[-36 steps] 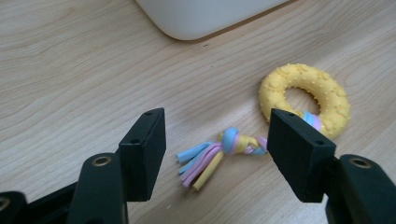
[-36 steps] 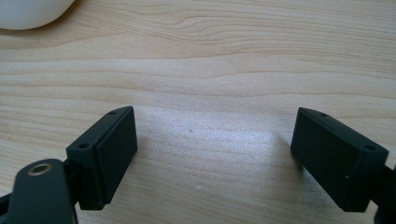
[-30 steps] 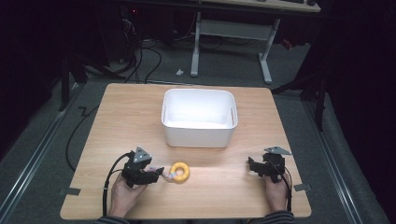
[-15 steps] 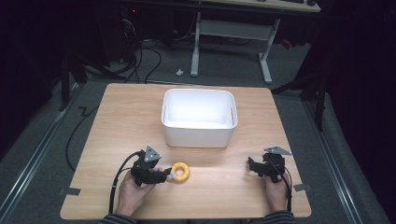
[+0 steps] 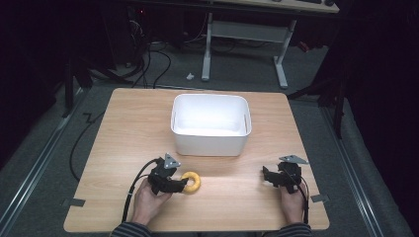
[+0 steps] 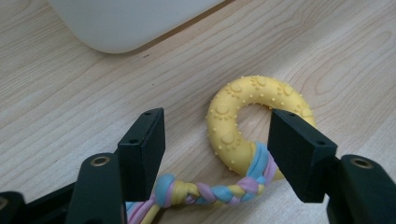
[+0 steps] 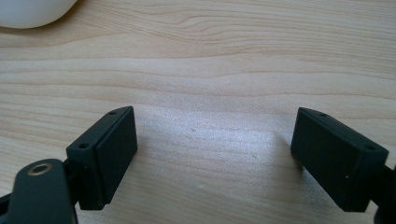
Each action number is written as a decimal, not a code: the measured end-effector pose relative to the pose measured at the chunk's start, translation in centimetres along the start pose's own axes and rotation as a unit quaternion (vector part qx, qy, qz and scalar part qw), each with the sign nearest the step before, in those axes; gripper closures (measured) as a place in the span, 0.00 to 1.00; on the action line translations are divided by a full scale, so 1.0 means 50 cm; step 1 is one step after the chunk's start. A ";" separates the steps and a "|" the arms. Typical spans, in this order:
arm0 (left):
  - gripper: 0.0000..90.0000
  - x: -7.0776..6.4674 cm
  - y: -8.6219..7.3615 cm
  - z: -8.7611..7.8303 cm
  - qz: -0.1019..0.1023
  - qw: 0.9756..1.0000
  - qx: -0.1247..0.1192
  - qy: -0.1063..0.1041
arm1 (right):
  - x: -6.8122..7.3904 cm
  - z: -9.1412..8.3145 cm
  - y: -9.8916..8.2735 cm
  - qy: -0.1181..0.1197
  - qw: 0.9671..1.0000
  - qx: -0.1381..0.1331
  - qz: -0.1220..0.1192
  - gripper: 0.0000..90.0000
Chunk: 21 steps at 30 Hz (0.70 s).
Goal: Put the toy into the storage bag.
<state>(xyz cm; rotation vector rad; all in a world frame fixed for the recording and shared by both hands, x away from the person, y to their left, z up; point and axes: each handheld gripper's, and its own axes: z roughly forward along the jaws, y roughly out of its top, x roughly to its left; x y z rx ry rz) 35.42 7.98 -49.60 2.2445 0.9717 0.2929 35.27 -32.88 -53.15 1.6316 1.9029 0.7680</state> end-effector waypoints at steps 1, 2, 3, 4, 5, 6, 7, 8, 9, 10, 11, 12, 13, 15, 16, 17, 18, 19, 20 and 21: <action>0.42 0.000 0.001 0.002 0.001 1.000 0.001 0.000 | 0.000 0.000 0.000 0.000 1.000 0.000 0.000 0.16; 0.42 -0.001 0.002 0.004 -0.001 1.000 0.001 0.000 | 0.000 0.000 0.000 0.000 1.000 0.000 0.000 0.16; 0.43 -0.001 0.003 0.007 0.000 1.000 0.002 0.000 | 0.000 0.000 0.000 0.000 1.000 0.000 0.000 0.16; 0.43 -0.001 0.004 0.009 -0.001 1.000 0.003 -0.001 | 0.000 0.000 0.000 0.000 1.000 0.000 0.000 0.16; 0.43 -0.002 0.005 0.011 -0.001 1.000 0.004 0.000 | 0.000 0.000 0.000 0.001 1.000 0.000 0.000 0.16; 0.44 -0.002 0.005 0.013 0.000 1.000 0.007 0.000 | 0.000 0.000 0.000 0.000 1.000 0.000 0.000 0.16; 0.45 -0.001 0.006 0.017 -0.002 1.000 0.008 0.003 | 0.001 0.000 0.000 0.001 1.000 0.001 0.001 0.16; 0.45 -0.001 0.007 0.019 -0.002 1.000 0.009 0.003 | 0.000 0.000 0.000 0.001 1.000 0.001 0.000 0.16; 0.45 -0.001 0.007 0.019 -0.002 1.000 0.009 0.003 | 0.000 0.000 0.000 0.001 1.000 0.001 0.000 0.16; 0.45 0.000 0.008 0.022 -0.004 1.000 0.009 0.004 | 0.001 0.000 0.000 0.001 1.000 0.001 0.001 0.16; 0.46 0.001 0.008 0.024 -0.005 1.000 0.010 0.002 | 0.000 0.000 0.000 0.001 1.000 0.001 0.000 0.16; 0.46 0.001 0.008 0.024 -0.005 1.000 0.010 0.002 | 0.000 0.000 0.000 0.001 1.000 0.001 0.000 0.16; 0.46 0.003 0.009 0.029 -0.008 1.000 0.015 -0.003 | 0.000 0.000 0.000 0.001 1.000 0.001 0.000 0.16; 0.46 0.004 0.009 0.033 -0.009 1.000 0.020 -0.003 | 0.000 0.000 0.000 0.001 1.000 0.001 0.000 0.16; 0.47 0.004 0.009 0.036 -0.012 1.000 0.022 -0.004 | 0.000 0.000 0.000 0.001 1.000 0.000 -0.002 0.16; 0.47 0.004 0.009 0.037 -0.011 1.000 0.024 -0.005 | 0.000 0.000 0.000 0.001 1.000 0.000 -0.002 0.16; 0.47 0.004 0.009 0.038 -0.010 1.000 0.024 -0.004 | 0.000 0.000 0.000 0.001 1.000 0.001 0.000 0.16; 0.47 0.004 0.010 0.039 -0.009 1.000 0.025 -0.002 | 0.000 0.000 0.000 0.001 1.000 0.000 -0.001 0.16; 0.48 0.004 0.011 0.040 -0.009 1.000 0.026 -0.002 | 0.001 0.000 0.000 0.001 1.000 0.001 0.001 0.16; 0.48 0.003 0.012 0.043 -0.010 1.000 0.028 0.002 | 0.000 0.000 0.000 0.001 1.000 0.001 0.000 0.16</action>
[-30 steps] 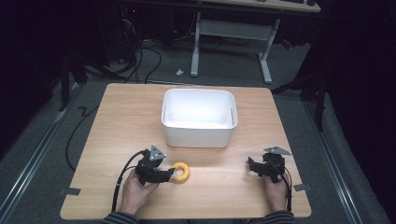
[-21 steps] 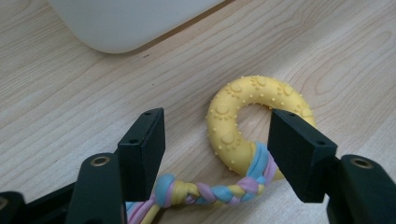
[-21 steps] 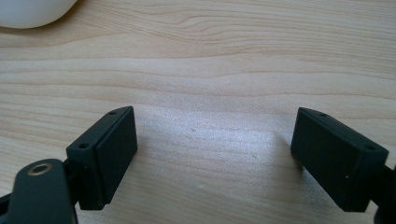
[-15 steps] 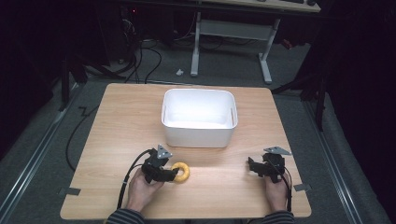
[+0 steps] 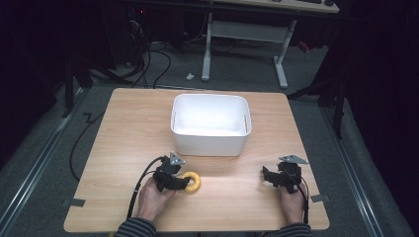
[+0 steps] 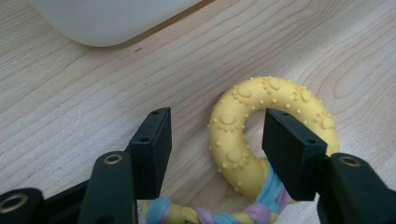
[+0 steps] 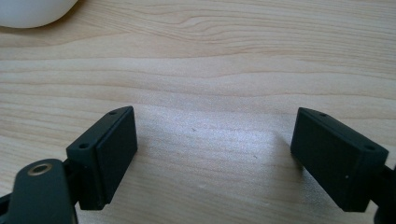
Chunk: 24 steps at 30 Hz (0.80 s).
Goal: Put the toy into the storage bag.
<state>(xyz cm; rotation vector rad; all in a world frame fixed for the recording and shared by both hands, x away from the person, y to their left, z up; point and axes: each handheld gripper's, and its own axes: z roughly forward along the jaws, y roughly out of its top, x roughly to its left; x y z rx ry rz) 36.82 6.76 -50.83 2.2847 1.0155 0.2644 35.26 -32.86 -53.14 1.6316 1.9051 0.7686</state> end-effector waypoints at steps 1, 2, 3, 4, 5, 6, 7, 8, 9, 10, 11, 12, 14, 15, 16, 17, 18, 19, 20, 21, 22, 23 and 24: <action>0.49 0.000 0.000 0.000 0.000 1.000 0.000 0.000 | 0.000 0.000 0.000 0.000 1.000 0.000 0.000 0.16; 0.49 0.000 0.001 0.002 0.000 1.000 0.002 0.000 | 0.000 0.000 0.000 0.000 1.000 0.000 -0.001 0.16; 0.50 -0.001 0.001 0.003 -0.001 1.000 0.001 0.001 | 0.000 0.000 0.000 0.000 1.000 0.000 0.001 0.16; 0.50 -0.001 0.002 0.004 0.000 1.000 0.004 0.000 | 0.000 0.000 0.000 0.000 1.000 0.000 0.001 0.16; 0.50 -0.002 0.002 0.005 0.000 1.000 0.004 0.000 | 0.000 0.000 0.000 0.000 1.000 0.000 0.000 0.16; 0.51 -0.003 0.003 0.007 0.000 1.000 0.005 0.001 | 0.000 0.000 0.000 0.000 1.000 0.000 0.000 0.16; 0.52 -0.003 0.003 0.007 0.000 1.000 0.005 0.001 | 0.000 0.000 0.000 0.000 1.000 0.000 0.001 0.16; 0.52 -0.003 0.003 0.008 0.002 1.000 0.006 0.001 | 0.000 0.000 0.000 0.000 1.000 0.000 0.001 0.16; 0.53 -0.004 0.004 0.009 0.002 1.000 0.008 -0.001 | 0.000 0.000 0.000 0.000 1.000 0.000 0.001 0.16; 0.54 -0.004 0.004 0.009 0.002 1.000 0.008 -0.001 | 0.000 0.000 0.000 0.000 1.000 0.000 0.001 0.16; 0.55 -0.004 0.004 0.011 0.002 1.000 0.009 -0.001 | 0.000 0.000 0.000 0.000 1.000 -0.001 -0.001 0.16; 0.55 -0.004 0.004 0.011 0.002 1.000 0.009 -0.001 | 0.000 0.000 0.000 0.000 1.000 -0.001 -0.001 0.16; 0.55 -0.004 0.006 0.014 0.000 1.000 0.013 -0.002 | 0.000 0.000 0.000 0.000 1.000 -0.001 -0.001 0.16; 0.56 -0.004 0.006 0.014 0.000 1.000 0.013 -0.002 | 0.000 0.000 0.000 0.000 1.000 -0.001 -0.001 0.16; 0.55 -0.004 0.006 0.014 0.000 1.000 0.014 -0.002 | 0.000 0.000 0.000 0.000 1.000 0.000 0.000 0.16; 0.55 -0.004 0.007 0.014 0.000 1.000 0.015 -0.002 | 0.000 0.000 0.000 0.000 1.000 0.000 0.000 0.16; 0.56 -0.004 0.007 0.014 0.000 1.000 0.015 -0.003 | 0.000 0.000 0.000 0.000 1.000 -0.001 -0.001 0.16; 0.56 -0.003 0.007 0.014 -0.001 1.000 0.016 -0.004 | 0.000 0.000 0.000 0.000 1.000 -0.001 -0.001 0.16; 0.56 -0.003 0.007 0.014 -0.001 1.000 0.016 -0.004 | 0.000 0.000 0.000 0.000 1.000 -0.001 -0.001 0.16; 0.56 -0.003 0.007 0.014 -0.003 1.000 0.016 -0.005 | 0.000 0.000 0.000 0.001 1.000 -0.001 -0.002 0.16; 0.56 -0.003 0.007 0.014 -0.002 1.000 0.015 -0.005 | 0.000 0.000 0.000 0.001 1.000 -0.001 -0.002 0.16; 0.57 -0.003 0.007 0.014 -0.001 1.000 0.017 -0.005 | 0.000 0.000 0.000 0.001 1.000 -0.001 -0.003 0.16; 0.57 -0.003 0.007 0.014 -0.001 1.000 0.017 -0.005 | 0.000 0.000 0.000 0.001 1.000 -0.001 -0.003 0.16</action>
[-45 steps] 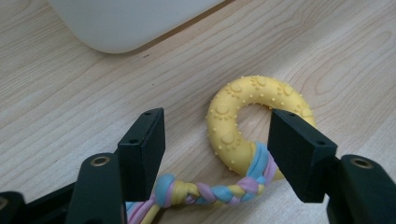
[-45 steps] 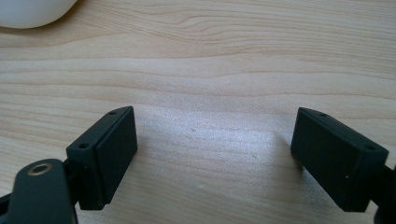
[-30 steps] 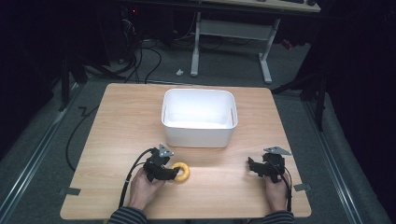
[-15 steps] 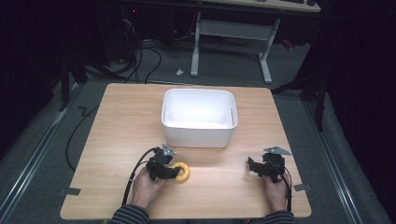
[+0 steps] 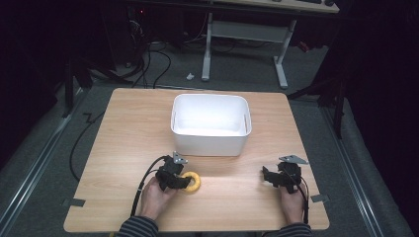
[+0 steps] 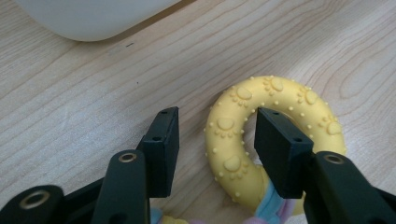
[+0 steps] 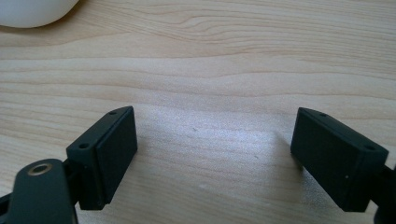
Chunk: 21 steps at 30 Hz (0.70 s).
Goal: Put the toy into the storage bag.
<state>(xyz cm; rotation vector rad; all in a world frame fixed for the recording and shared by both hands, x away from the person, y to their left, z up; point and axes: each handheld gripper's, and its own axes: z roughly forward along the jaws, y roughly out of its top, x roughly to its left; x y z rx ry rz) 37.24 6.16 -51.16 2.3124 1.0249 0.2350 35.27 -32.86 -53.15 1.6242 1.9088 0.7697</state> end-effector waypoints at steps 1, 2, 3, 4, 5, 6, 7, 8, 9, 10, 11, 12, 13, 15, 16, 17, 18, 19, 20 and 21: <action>0.57 0.000 0.000 0.000 0.000 1.000 0.001 -0.001 | 0.000 0.000 0.000 0.000 1.000 0.000 0.000 0.16; 0.57 0.000 0.000 0.000 0.000 1.000 0.001 -0.001 | 0.000 0.000 0.000 0.000 1.000 0.000 0.001 0.16; 0.57 0.000 0.001 0.000 0.001 1.000 0.002 -0.001 | 0.000 0.000 0.000 0.000 1.000 0.000 0.002 0.16; 0.58 0.000 0.001 0.000 0.001 1.000 0.002 -0.001 | 0.000 0.000 0.000 0.000 1.000 0.000 0.002 0.16; 0.58 -0.001 0.001 0.000 0.001 1.000 0.002 -0.001 | 0.000 0.000 0.000 0.000 1.000 0.000 0.002 0.16; 0.58 -0.001 0.001 0.000 0.003 1.000 0.003 -0.002 | 0.000 0.000 0.000 0.000 1.000 0.000 0.002 0.16; 0.59 -0.001 0.001 0.000 0.002 1.000 0.003 -0.002 | 0.000 0.000 0.000 0.000 1.000 0.000 0.002 0.16; 0.59 -0.002 0.001 0.000 0.003 1.000 0.003 -0.002 | 0.000 0.000 0.000 0.000 1.000 0.000 0.001 0.16; 0.60 -0.003 0.001 0.000 0.003 1.000 0.005 -0.005 | 0.000 0.000 0.000 0.000 1.000 0.000 0.001 0.16; 0.63 -0.004 0.002 0.001 0.003 1.000 0.005 -0.005 | 0.001 0.000 0.000 0.000 1.000 0.000 0.002 0.16; 0.63 -0.005 0.003 0.000 0.005 1.000 0.008 -0.007 | 0.001 0.000 0.000 0.000 1.000 0.000 0.002 0.16; 0.67 -0.007 0.005 0.001 0.010 1.000 0.011 -0.010 | 0.001 0.000 0.000 0.000 1.000 0.000 0.002 0.16; 0.69 -0.007 0.005 0.001 0.010 1.000 0.011 -0.010 | 0.001 0.000 0.000 0.000 1.000 0.000 0.002 0.16; 0.70 -0.008 0.006 0.001 0.013 1.000 0.012 -0.011 | 0.001 0.000 0.000 0.000 1.000 0.000 0.002 0.16; 0.70 -0.008 0.006 0.001 0.014 1.000 0.012 -0.012 | 0.001 0.000 0.000 0.000 1.000 0.000 0.002 0.16; 0.71 -0.008 0.006 0.001 0.015 1.000 0.011 -0.012 | 0.001 0.000 0.000 0.000 1.000 0.000 0.002 0.16; 0.71 -0.009 0.006 0.001 0.015 1.000 0.011 -0.011 | 0.001 0.000 0.000 0.000 1.000 0.000 0.002 0.16; 0.71 -0.008 0.006 0.000 0.016 1.000 0.011 -0.011 | 0.001 0.000 0.000 0.000 1.000 0.000 0.002 0.16; 0.72 -0.008 0.006 0.000 0.018 1.000 0.013 -0.012 | 0.001 0.000 0.000 0.000 1.000 0.000 0.002 0.16; 0.72 -0.007 0.005 0.000 0.020 1.000 0.012 -0.013 | 0.001 0.000 0.000 0.000 1.000 0.000 0.002 0.16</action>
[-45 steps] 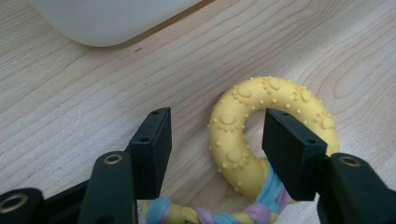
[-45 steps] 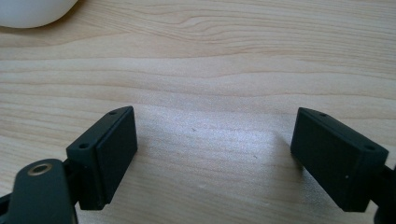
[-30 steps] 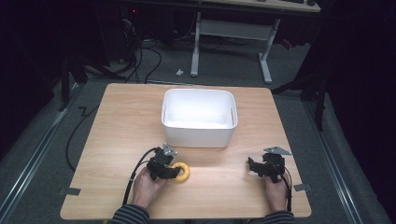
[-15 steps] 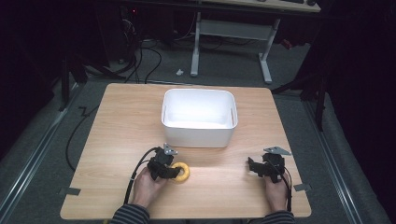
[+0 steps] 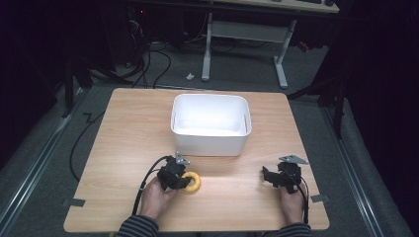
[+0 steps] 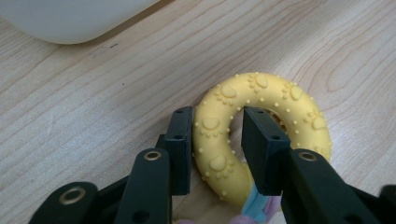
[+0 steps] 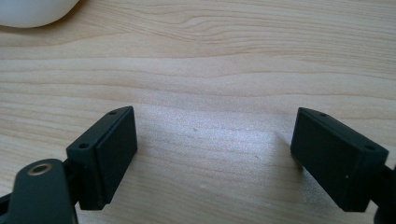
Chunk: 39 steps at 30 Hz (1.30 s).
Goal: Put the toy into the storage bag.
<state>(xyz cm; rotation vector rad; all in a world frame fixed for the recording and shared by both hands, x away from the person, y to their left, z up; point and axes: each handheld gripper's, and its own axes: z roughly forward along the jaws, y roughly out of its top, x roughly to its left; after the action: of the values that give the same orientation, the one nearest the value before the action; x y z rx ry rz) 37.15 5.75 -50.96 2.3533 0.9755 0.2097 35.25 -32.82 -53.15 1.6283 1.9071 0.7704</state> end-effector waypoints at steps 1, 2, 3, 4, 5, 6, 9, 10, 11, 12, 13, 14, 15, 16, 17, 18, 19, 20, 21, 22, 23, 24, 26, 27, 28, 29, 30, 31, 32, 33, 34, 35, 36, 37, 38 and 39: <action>0.72 0.000 0.000 0.000 0.000 1.000 -0.001 -0.001 | 0.000 0.000 0.000 0.000 1.000 0.000 0.000 0.16; 0.72 0.001 -0.001 0.000 0.002 1.000 -0.001 -0.002 | 0.000 0.000 0.000 0.000 1.000 0.000 0.000 0.16; 0.73 0.001 -0.001 0.000 0.003 1.000 -0.002 -0.001 | 0.000 0.000 0.000 0.000 1.000 0.000 -0.001 0.16; 0.73 0.002 -0.001 -0.001 0.005 1.000 -0.002 -0.003 | 0.000 0.000 0.000 0.000 1.000 0.000 0.000 0.16; 0.73 0.002 -0.001 -0.001 0.006 1.000 -0.003 -0.004 | 0.000 0.000 0.000 0.000 1.000 0.000 0.000 0.16; 0.73 0.001 -0.002 -0.002 0.007 1.000 -0.004 -0.004 | 0.000 0.000 0.000 0.000 1.000 0.000 0.000 0.16; 0.74 0.001 -0.003 -0.004 0.009 1.000 -0.007 -0.003 | 0.000 0.000 0.000 0.000 1.000 0.000 0.000 0.16; 0.74 0.001 -0.003 -0.005 0.009 1.000 -0.007 -0.004 | 0.000 0.000 0.000 0.000 1.000 0.000 0.000 0.16; 0.75 0.002 -0.003 -0.006 0.008 1.000 -0.007 -0.006 | 0.000 0.000 0.000 0.000 1.000 0.000 0.000 0.16; 0.75 0.003 -0.003 -0.008 0.004 1.000 -0.009 -0.009 | 0.000 0.000 0.000 0.000 1.000 0.000 0.000 0.16; 0.75 0.005 -0.003 -0.010 0.002 1.000 -0.009 -0.012 | 0.000 0.000 0.000 0.000 1.000 0.000 0.000 0.16; 0.76 0.004 -0.002 -0.012 0.003 1.000 -0.009 -0.012 | 0.000 0.000 0.000 0.000 1.000 0.000 0.000 0.16; 0.76 0.003 -0.002 -0.012 0.005 1.000 -0.009 -0.009 | 0.000 0.000 0.000 0.000 1.000 0.000 0.000 0.16; 0.76 0.002 -0.001 -0.013 0.009 1.000 -0.006 -0.008 | 0.000 0.000 0.000 0.000 1.000 0.000 0.000 0.16; 0.76 0.002 -0.001 -0.013 0.011 1.000 -0.003 -0.008 | 0.000 0.000 0.000 0.000 1.000 0.000 0.000 0.16; 0.76 0.001 -0.001 -0.014 0.013 1.000 -0.002 -0.007 | 0.000 0.000 0.000 0.000 1.000 0.000 0.000 0.16; 0.76 0.001 -0.001 -0.016 0.012 1.000 -0.003 -0.008 | 0.000 0.000 0.000 0.000 1.000 0.000 0.000 0.16; 0.76 0.001 -0.002 -0.017 0.011 1.000 -0.006 -0.007 | 0.000 0.000 0.000 0.000 1.000 0.000 0.000 0.16; 0.76 0.002 -0.002 -0.019 0.011 1.000 -0.006 -0.008 | 0.000 0.000 0.000 0.001 1.000 0.000 -0.002 0.16; 0.76 0.004 -0.002 -0.022 0.008 1.000 -0.009 -0.009 | 0.000 0.000 0.000 0.000 1.000 0.000 -0.001 0.16; 0.76 0.005 -0.002 -0.024 0.006 1.000 -0.012 -0.009 | 0.000 0.000 0.000 0.001 1.000 0.000 -0.001 0.16; 0.76 0.007 -0.001 -0.028 0.006 1.000 -0.012 -0.010 | 0.000 0.000 0.000 0.001 1.000 0.000 -0.001 0.16; 0.76 0.010 0.000 -0.038 0.002 1.000 -0.016 -0.011 | 0.000 0.000 0.000 0.000 1.000 0.000 -0.001 0.16; 0.76 0.011 0.001 -0.042 0.002 1.000 -0.017 -0.010 | 0.000 0.000 0.000 0.001 1.000 0.000 -0.001 0.16; 0.76 0.012 0.001 -0.045 0.002 1.000 -0.018 -0.011 | 0.000 0.000 0.000 0.000 1.000 0.000 -0.001 0.16; 0.76 0.013 0.002 -0.050 0.002 1.000 -0.019 -0.013 | 0.000 0.000 0.000 0.001 1.000 0.000 -0.001 0.16; 0.76 0.013 0.002 -0.053 0.003 1.000 -0.019 -0.014 | 0.000 0.000 0.000 0.001 1.000 0.000 -0.001 0.16; 0.76 0.013 0.003 -0.057 0.007 1.000 -0.015 -0.013 | 0.000 0.000 0.000 0.001 1.000 0.000 -0.001 0.16; 0.76 0.012 0.003 -0.058 0.007 1.000 -0.017 -0.011 | 0.000 0.000 0.000 0.001 1.000 0.000 -0.001 0.16; 0.76 0.012 0.005 -0.062 0.009 1.000 -0.014 -0.012 | 0.000 0.000 0.000 0.001 1.000 0.000 -0.001 0.16; 0.76 0.013 0.006 -0.065 0.010 1.000 -0.014 -0.012 | 0.000 0.000 0.000 0.001 1.000 0.000 -0.001 0.16; 0.76 0.013 0.008 -0.069 0.009 1.000 -0.015 -0.013 | 0.000 0.000 0.000 0.001 1.000 0.000 -0.001 0.16; 0.76 0.013 0.009 -0.072 0.008 1.000 -0.017 -0.013 | 0.000 0.000 0.000 0.001 1.000 0.000 -0.001 0.16; 0.76 0.015 0.012 -0.079 0.009 1.000 -0.019 -0.012 | 0.000 0.000 0.000 0.001 1.000 0.000 -0.001 0.16; 0.76 0.015 0.014 -0.084 0.005 1.000 -0.022 -0.016 | 0.000 0.000 0.000 0.002 1.000 0.000 -0.002 0.16; 0.76 0.016 0.016 -0.088 0.005 1.000 -0.025 -0.017 | 0.000 0.000 0.000 0.002 1.000 0.000 -0.003 0.16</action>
<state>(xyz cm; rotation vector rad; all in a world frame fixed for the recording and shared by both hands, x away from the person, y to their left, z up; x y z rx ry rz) 36.66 7.85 -46.95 2.3098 0.9323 0.1955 35.25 -32.81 -53.14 1.6222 1.9140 0.7726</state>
